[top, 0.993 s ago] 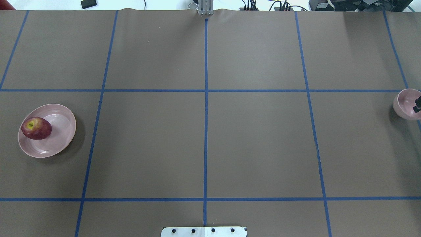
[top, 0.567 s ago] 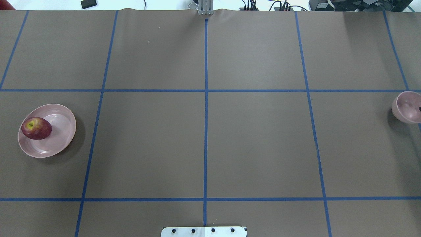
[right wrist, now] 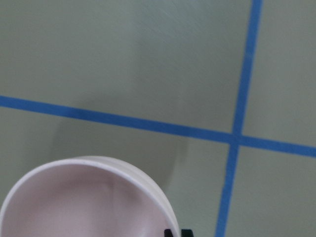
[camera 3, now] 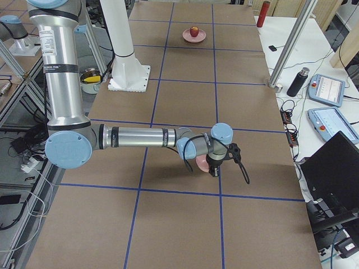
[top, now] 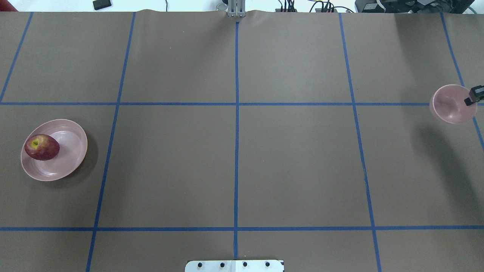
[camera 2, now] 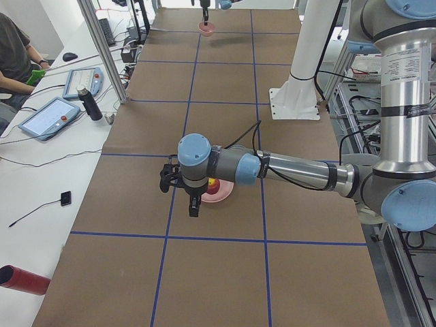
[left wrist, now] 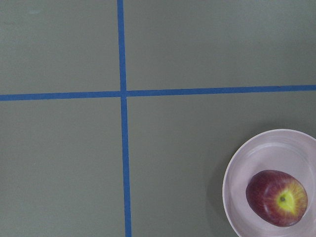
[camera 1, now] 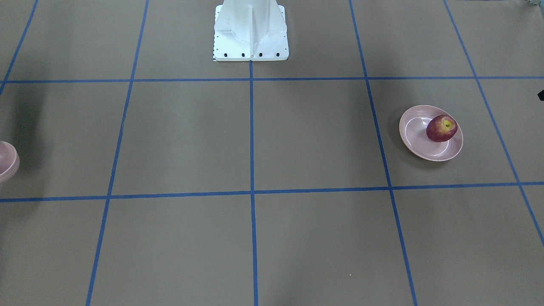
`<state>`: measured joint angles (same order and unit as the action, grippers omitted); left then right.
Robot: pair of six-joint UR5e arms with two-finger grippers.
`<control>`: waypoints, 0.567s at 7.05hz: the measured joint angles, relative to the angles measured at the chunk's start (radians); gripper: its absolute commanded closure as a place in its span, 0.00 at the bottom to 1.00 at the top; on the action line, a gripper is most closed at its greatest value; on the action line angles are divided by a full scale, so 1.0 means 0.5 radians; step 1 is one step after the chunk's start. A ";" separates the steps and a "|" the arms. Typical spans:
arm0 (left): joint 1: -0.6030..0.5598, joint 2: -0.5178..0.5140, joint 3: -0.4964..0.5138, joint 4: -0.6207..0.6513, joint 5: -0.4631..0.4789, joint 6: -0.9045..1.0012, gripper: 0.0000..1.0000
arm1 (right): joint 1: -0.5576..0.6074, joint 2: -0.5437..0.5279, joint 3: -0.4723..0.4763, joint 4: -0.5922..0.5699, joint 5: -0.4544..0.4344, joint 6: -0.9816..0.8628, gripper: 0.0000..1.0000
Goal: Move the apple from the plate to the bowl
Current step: 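Carry the pink bowl with the right gripper toward the table center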
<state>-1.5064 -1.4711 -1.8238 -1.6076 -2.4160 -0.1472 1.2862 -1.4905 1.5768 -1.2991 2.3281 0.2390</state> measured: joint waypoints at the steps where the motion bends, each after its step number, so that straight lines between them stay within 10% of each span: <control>1: 0.000 0.000 0.000 0.000 0.000 0.000 0.02 | -0.124 0.037 0.166 0.001 0.022 0.220 1.00; 4: 0.001 -0.002 0.007 0.000 0.000 0.003 0.02 | -0.713 0.566 0.303 -0.028 -0.141 1.056 1.00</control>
<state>-1.5061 -1.4719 -1.8203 -1.6076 -2.4160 -0.1454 0.9297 -1.2076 1.7283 -1.3133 2.2575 0.7672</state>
